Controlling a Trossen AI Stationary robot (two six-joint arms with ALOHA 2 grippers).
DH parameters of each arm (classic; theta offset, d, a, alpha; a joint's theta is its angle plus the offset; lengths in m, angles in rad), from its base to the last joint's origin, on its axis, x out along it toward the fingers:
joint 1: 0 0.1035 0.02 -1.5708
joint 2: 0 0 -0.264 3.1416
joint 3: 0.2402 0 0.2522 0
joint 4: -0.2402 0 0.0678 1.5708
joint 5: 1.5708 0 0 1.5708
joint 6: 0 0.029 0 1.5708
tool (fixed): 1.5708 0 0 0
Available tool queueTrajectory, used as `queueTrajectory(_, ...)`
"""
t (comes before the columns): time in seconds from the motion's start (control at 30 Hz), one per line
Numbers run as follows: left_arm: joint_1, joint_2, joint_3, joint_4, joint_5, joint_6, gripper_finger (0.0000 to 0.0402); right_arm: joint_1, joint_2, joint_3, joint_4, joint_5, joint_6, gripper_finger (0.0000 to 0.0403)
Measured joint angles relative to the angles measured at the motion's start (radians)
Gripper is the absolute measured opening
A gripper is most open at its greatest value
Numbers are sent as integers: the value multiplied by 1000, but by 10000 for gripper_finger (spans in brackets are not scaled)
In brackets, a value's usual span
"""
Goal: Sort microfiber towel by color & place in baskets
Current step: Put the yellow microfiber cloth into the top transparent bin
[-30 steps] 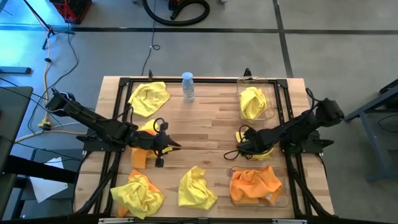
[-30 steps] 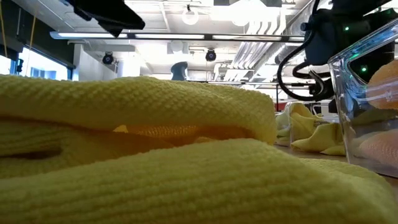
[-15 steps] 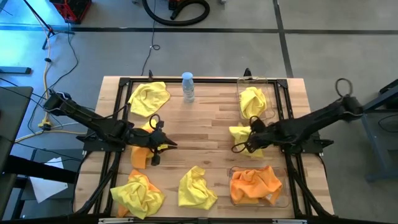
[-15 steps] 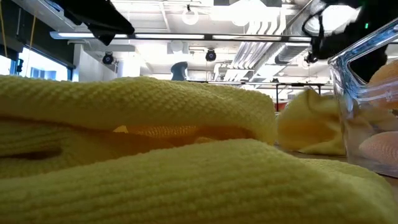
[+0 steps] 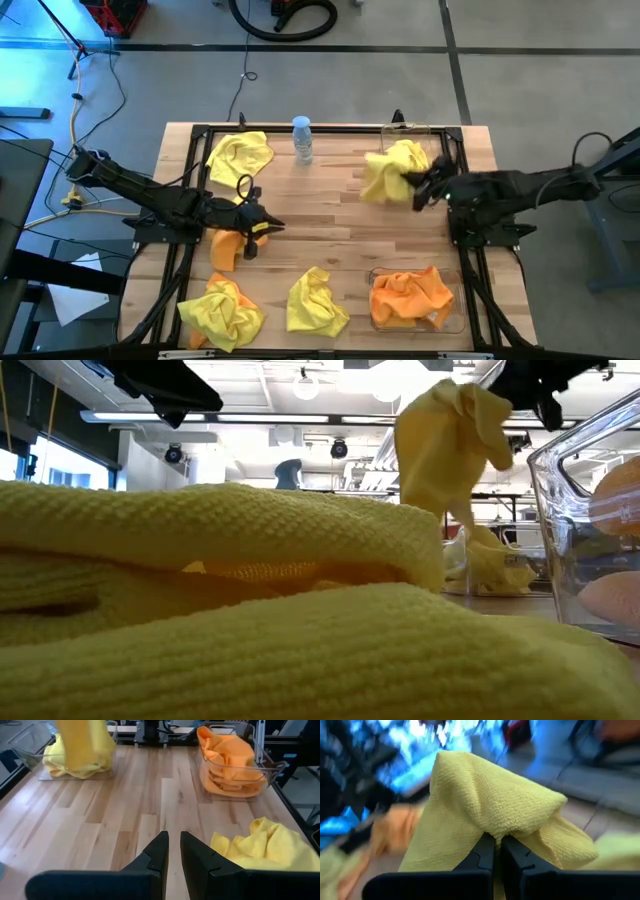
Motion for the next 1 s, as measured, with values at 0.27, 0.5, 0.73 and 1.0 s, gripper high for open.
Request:
queueTrajectory(0.27, 2, 0, 0, -44, 0, 0, 35, -178, -47, 144, -175, 118, -79, 1)
queueTrajectory(0.5, 5, 0, 0, -48, 0, 42, 35, -293, 18, 175, -348, -86, 43, 0)
queueTrajectory(0.73, 21, 0, 0, -47, 0, 35, 35, -424, 151, 175, -450, -54, 53, 0)
queueTrajectory(1.0, 38, 0, 0, -47, 0, 34, 35, -632, 393, 175, -283, -234, -189, 0)
